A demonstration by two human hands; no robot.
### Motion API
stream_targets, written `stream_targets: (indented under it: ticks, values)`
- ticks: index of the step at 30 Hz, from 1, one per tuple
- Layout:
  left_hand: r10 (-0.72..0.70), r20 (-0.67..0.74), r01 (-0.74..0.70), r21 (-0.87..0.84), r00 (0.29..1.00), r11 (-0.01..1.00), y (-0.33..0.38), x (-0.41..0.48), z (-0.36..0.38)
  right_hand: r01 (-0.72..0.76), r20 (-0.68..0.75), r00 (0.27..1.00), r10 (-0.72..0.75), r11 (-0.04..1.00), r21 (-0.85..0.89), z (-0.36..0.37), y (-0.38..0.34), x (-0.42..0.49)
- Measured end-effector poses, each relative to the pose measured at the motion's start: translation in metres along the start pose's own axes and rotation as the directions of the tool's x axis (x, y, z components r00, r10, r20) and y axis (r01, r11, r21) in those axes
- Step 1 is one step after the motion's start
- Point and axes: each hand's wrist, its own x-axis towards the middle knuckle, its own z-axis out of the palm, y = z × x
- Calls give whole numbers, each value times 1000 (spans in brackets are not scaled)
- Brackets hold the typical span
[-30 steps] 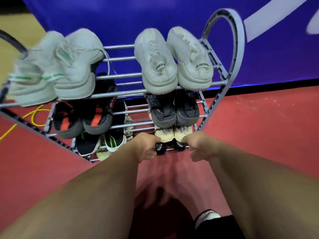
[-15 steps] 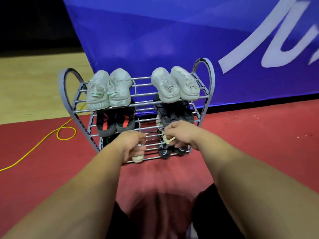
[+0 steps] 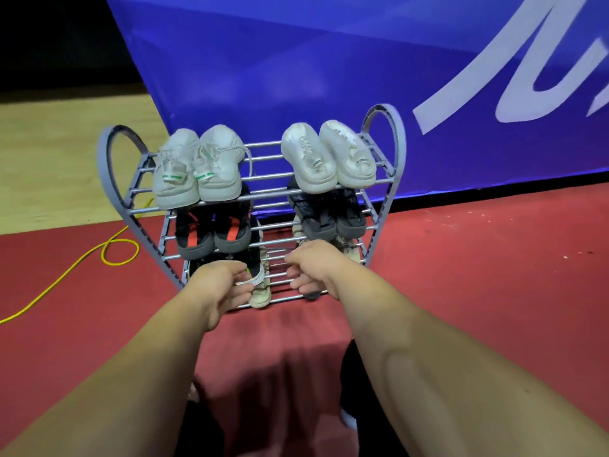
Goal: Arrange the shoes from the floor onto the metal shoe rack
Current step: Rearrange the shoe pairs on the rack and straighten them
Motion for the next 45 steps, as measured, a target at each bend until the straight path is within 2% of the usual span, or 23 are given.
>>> stream_targets:
  ticks: [2, 5, 8, 10, 14, 18, 20, 23, 27, 37, 45]
  values:
    - [-64, -29, 64, 21, 998, 998, -16, 13, -16, -17, 14, 1000, 17, 999, -32, 23, -8, 16]
    - [-133, -84, 138, 57, 988, 989, -29, 42, -40, -3, 106, 994, 25, 980, -199, 65, -18, 48]
    - [-155, -147, 164, 45, 977, 986, -33, 81, -67, 13, 209, 974, 87, 900, -435, 103, -16, 84]
    - [-187, -177, 189, -7, 966, 982, -33, 101, -84, -30, 214, 965, 151, 875, -483, 122, -7, 107]
    - [-254, -278, 231, -115, 926, 966, -39, 140, -102, -147, 184, 953, 239, 900, -410, 135, 8, 130]
    - [-336, -220, 292, -209, 916, 933, -51, 170, -93, -276, 172, 938, 302, 947, -162, 137, 15, 166]
    - [-363, -180, 297, -310, 914, 903, -55, 181, -85, -301, 136, 942, 306, 952, -56, 135, 19, 181]
    - [-366, -82, 295, -446, 927, 845, -59, 199, -73, -314, 108, 943, 316, 949, -32, 132, 28, 196]
    - [-368, -122, 254, -526, 922, 812, -62, 212, -69, -344, 94, 934, 345, 939, -25, 122, 35, 206]
    - [-344, 44, 308, -565, 938, 765, -58, 190, -104, -359, 79, 932, 355, 932, 53, 109, 35, 213]
    - [-422, -55, 362, -420, 905, 832, -67, 182, -139, -353, 32, 935, 352, 927, 129, 104, 29, 211]
